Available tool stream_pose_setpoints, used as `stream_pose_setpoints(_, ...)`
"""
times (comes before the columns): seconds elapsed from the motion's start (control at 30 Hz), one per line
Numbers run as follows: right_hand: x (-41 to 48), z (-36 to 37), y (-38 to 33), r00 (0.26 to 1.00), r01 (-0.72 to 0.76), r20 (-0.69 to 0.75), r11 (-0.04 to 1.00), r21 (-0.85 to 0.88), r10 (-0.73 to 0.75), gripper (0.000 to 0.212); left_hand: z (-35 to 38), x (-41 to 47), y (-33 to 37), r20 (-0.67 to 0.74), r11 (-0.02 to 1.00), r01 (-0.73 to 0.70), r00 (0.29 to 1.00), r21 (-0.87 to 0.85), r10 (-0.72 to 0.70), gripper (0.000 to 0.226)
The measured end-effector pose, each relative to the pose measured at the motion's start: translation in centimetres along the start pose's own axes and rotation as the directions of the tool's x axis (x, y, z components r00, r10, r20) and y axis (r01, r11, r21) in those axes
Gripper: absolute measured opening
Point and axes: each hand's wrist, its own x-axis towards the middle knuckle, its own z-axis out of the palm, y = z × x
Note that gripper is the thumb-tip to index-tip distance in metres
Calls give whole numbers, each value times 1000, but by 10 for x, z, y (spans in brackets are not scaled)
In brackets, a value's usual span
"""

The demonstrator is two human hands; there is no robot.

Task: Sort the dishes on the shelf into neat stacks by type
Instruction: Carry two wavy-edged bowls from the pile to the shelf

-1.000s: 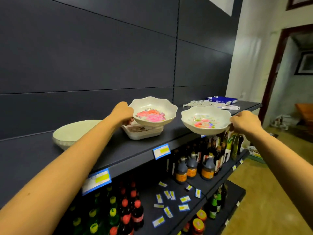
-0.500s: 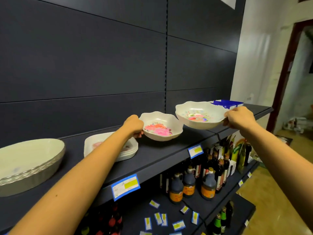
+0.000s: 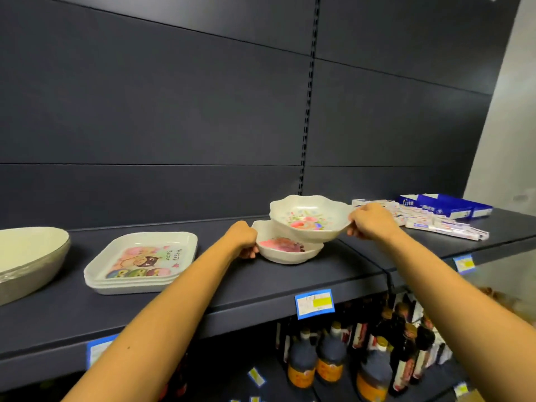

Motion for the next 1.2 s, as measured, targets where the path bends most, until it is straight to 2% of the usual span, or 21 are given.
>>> stream_pose_setpoints(0.2,29,21,10,993,85,98,983,-161,-70,39,9,4,0,-77,999,39,996,34,-37,44)
stream_pose_setpoints(0.3,36,32,13,980,141,169,967,-214,-105,40,-2,-6,4,-248,948,8,966,319,76,30)
stream_pose_setpoints(0.4,38,41,10,968,196,207,937,-290,-139,29,-18,-19,4,-327,870,23,931,492,160,38)
stream_pose_setpoints(0.47,31,40,4,965,243,196,875,-420,-175,17,-29,-27,2,-364,800,33,901,599,235,39)
stream_pose_setpoints(0.53,22,35,-7,956,292,163,749,-594,-244,25,-41,-38,0,-399,711,56,857,701,326,40)
stream_pose_setpoints(0.6,12,34,-26,924,370,195,637,-676,-329,37,-54,-49,-5,-408,619,100,831,779,379,40)
stream_pose_setpoints(0.7,0,52,-57,819,566,326,573,-592,-472,44,-76,-65,-23,-421,531,182,826,828,374,40)
stream_pose_setpoints(0.9,-64,126,-120,543,839,537,446,-312,-646,48,-129,-119,-77,-560,531,364,783,765,271,44)
stream_pose_setpoints(1.07,-134,187,-171,326,941,615,309,-138,-718,50,-185,-182,-133,-640,471,507,749,722,174,42)
stream_pose_setpoints(1.2,-193,232,-212,226,965,630,258,-42,-743,49,-234,-239,-179,-715,431,622,694,654,85,43)
